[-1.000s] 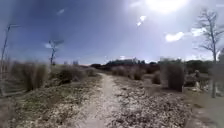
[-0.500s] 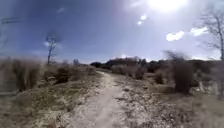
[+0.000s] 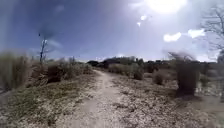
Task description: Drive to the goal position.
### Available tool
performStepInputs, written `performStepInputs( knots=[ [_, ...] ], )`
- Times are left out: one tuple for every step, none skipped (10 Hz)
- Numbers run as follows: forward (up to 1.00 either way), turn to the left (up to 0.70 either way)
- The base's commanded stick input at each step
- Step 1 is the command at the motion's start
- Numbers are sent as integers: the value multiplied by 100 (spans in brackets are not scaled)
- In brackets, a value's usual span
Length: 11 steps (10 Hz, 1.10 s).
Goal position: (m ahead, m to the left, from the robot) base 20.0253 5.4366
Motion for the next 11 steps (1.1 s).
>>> performStepInputs(
  knots=[
    [70,0],
    [70,0],
    [70,0],
    [70,0],
    [70,0],
    [70,0],
    [70,0],
    [70,0],
    [70,0],
    [70,0],
    [70,0]
  ],
)
